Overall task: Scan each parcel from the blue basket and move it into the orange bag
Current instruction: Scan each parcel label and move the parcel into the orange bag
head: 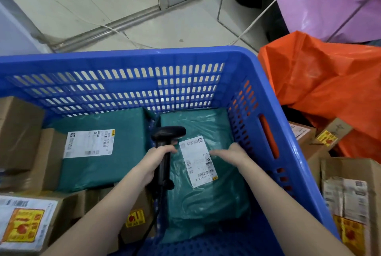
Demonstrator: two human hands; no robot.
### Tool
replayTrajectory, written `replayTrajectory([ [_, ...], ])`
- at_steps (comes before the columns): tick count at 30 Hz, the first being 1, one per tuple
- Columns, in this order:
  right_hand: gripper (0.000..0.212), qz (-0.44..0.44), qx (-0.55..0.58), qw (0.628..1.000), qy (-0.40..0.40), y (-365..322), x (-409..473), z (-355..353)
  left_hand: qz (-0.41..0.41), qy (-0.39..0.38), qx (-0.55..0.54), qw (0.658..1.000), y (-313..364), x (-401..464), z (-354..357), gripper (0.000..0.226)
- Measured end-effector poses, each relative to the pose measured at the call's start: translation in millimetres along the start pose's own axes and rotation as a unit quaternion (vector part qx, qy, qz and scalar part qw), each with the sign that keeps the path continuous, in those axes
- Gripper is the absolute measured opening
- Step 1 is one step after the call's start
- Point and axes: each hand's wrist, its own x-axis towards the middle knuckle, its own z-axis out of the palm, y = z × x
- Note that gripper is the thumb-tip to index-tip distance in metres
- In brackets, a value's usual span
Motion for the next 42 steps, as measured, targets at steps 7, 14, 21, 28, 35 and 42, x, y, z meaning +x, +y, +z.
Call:
replayTrajectory([
  [7,0.116,0.031,0.053,0.997,-0.038,1.1,8.0,0.7,0.006,-0.011,-0.018,1.0,-8.5,4.8,2.8,0.031],
  [14,0.127,0.007,0.085,0.996,0.003,-15.5,-11.2,-5.3,0.075,0.001,-0.002,0.997,13.7,-21.7,-4.8,0.024],
  [21,0.126,-0.073,0.06,0.995,0.023,-70.5,-66.0,-45.3,0.149,-0.027,0.026,0.988,70.8,-81.9,-34.3,0.022],
  [28,0.115,-0.134,0.084,0.987,-0.023,-93.8,-114.3,1.5,0.177,0.01,0.024,0.984,65.9,-134.3,-112.6,0.037],
  [35,0.064,-0.128,0.128,0.983,-0.012,-93.6,-105.6,78.7,0.117,0.064,-0.017,0.991,29.0,-130.7,-167.7,0.026],
  [42,0.063,-0.136,0.157,0.978,-0.015,-90.4,-71.2,93.2,0.087,0.095,0.021,0.991,-0.9,-100.0,-168.8,0.068],
])
